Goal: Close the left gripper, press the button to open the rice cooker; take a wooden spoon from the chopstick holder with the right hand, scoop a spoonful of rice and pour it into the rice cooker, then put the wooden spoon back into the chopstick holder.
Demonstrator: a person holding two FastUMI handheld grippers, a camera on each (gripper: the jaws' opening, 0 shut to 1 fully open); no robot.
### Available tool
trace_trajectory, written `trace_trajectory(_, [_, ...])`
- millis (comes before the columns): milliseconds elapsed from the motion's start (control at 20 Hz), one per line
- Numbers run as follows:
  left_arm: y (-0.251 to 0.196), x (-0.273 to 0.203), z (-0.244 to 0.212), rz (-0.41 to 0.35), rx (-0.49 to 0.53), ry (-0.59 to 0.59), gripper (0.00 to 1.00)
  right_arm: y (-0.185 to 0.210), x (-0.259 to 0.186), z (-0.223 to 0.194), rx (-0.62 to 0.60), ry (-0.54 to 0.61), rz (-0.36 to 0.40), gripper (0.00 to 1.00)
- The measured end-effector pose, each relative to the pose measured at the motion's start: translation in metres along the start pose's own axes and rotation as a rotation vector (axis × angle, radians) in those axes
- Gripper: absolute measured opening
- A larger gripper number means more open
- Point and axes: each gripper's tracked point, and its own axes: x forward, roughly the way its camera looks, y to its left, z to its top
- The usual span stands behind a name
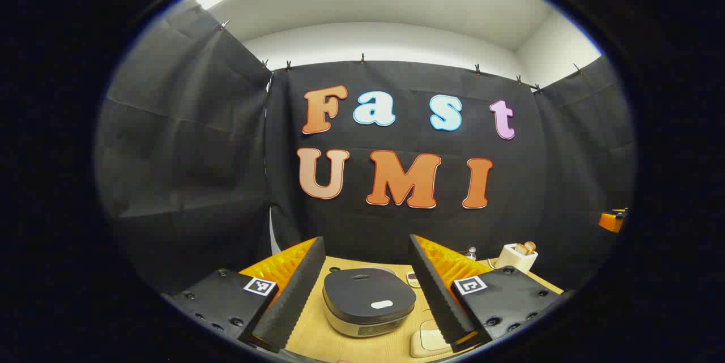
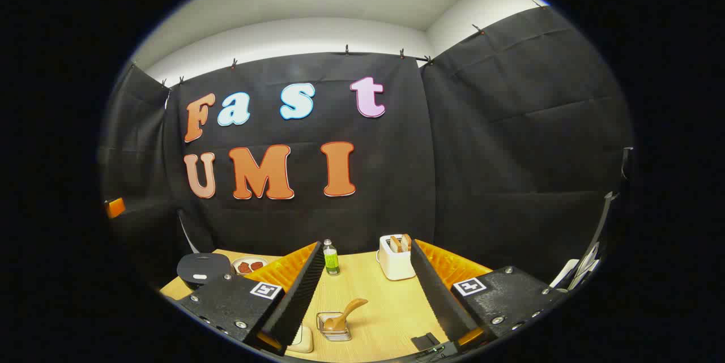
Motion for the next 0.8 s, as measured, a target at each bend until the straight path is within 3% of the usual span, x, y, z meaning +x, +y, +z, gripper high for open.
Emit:
trace_trajectory(50, [0.0003,0.0003,0.0005,0.005,0.007,0.002,1.00,0.0017,0.0016,0.0000,0.003,-0.001,0.005,0.94])
trace_trajectory(800, [0.0001,0.0010,0.0041,0.043,0.035,-0.007,1.00,0.0084,0.0099,0.0006,-0.006,0.000,0.016,0.94])
